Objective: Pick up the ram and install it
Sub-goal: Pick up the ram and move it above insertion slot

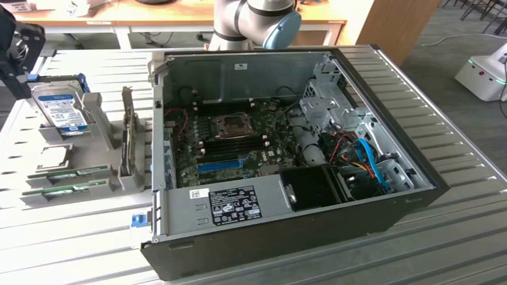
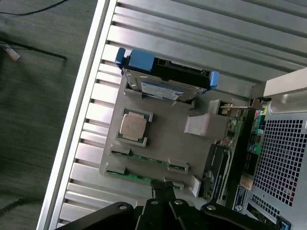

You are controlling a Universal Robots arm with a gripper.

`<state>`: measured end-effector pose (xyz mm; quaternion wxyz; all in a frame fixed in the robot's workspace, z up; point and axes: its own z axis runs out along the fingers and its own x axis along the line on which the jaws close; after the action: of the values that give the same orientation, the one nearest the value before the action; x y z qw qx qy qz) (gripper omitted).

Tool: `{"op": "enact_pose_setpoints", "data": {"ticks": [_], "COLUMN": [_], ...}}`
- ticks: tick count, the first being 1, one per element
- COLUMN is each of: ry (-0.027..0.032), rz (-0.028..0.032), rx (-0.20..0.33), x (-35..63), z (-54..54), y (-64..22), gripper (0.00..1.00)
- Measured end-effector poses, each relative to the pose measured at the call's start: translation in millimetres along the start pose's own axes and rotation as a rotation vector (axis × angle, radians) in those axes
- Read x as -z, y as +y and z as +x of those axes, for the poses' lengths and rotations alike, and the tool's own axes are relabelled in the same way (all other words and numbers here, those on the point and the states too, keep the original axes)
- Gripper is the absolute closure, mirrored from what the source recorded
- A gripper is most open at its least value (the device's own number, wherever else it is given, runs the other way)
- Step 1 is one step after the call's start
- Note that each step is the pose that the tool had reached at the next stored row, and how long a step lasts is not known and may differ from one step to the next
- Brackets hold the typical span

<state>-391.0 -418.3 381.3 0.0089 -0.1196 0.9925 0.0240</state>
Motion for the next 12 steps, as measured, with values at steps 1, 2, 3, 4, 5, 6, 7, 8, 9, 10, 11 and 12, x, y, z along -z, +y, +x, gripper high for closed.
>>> {"op": "enact_pose_setpoints", "data": {"ticks": [1, 2, 3, 4, 5, 6, 7, 8, 9, 10, 11, 12], "ry": [0.0004, 0.0009, 0.0014, 0.0019, 0.0024, 0.0029, 0.0035, 0.0042, 0.0049, 0.0056, 0.0064, 0.0071], "rz": [-0.0004, -0.0008, -0.0012, -0.0016, -0.002, -0.0023, -0.0026, -0.0029, -0.0033, -0.0036, -0.0041, -0.0044], "rx": [0.012, 0.022, 0.033, 0.044, 0.057, 0.069, 0.082, 0.096, 0.111, 0.127, 0.144, 0.16], "x": [0.0, 0.0, 0.0, 0.0, 0.0, 0.0, 0.0, 0.0, 0.0, 0.0, 0.0, 0.0], "z": [0.0, 0.0, 0.0, 0.0, 0.0, 0.0, 0.0, 0.0, 0.0, 0.0, 0.0, 0.0], "y": [0.0, 0.0, 0.0, 0.0, 0.0, 0.0, 0.0, 0.0, 0.0, 0.0, 0.0, 0.0], "gripper": [0.89, 0.89, 0.89, 0.89, 0.89, 0.89, 0.89, 0.89, 0.89, 0.89, 0.89, 0.89]}}
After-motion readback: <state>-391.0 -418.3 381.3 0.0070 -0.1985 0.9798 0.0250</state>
